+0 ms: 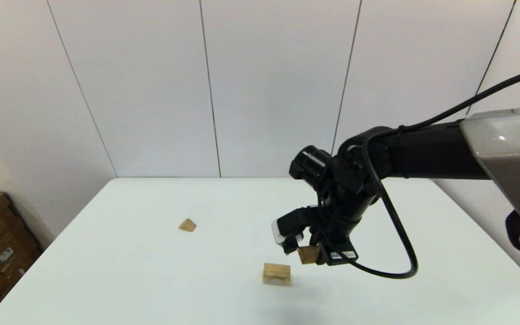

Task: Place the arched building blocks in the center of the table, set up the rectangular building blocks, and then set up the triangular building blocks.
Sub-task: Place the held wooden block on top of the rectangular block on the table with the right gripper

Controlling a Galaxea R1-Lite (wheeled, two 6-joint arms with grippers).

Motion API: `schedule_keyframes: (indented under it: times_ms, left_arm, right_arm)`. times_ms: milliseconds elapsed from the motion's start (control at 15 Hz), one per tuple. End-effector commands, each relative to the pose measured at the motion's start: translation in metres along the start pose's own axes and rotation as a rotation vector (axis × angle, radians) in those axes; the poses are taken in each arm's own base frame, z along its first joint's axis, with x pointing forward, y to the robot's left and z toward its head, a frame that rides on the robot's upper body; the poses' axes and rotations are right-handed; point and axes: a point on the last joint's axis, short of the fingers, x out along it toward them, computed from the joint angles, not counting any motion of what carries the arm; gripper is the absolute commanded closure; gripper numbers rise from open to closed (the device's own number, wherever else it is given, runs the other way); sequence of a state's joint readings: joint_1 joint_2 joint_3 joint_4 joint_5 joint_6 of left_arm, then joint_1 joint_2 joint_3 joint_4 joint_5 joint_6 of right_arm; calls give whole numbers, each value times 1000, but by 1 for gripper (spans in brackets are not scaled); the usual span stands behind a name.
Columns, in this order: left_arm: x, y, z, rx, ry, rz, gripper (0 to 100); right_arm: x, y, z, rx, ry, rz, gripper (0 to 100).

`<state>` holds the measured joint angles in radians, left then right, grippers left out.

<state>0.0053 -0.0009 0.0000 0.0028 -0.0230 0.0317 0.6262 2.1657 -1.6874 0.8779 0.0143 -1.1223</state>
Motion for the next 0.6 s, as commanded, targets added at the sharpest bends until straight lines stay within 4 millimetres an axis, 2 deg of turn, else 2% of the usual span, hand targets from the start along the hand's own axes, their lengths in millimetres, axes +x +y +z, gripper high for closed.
schedule_keyframes:
  times_ms: [67,267,600]
  left_arm:
    - [0,0,0,0,3,1,0]
    - [0,0,0,0,1,1,0]
    - [0,0,0,0,1,1,0]
  right_arm:
    - [21,-13,24,24,12,45,100]
    - [29,-17,36,60,13,57,100]
    - [44,-12,48,194,25,87,100]
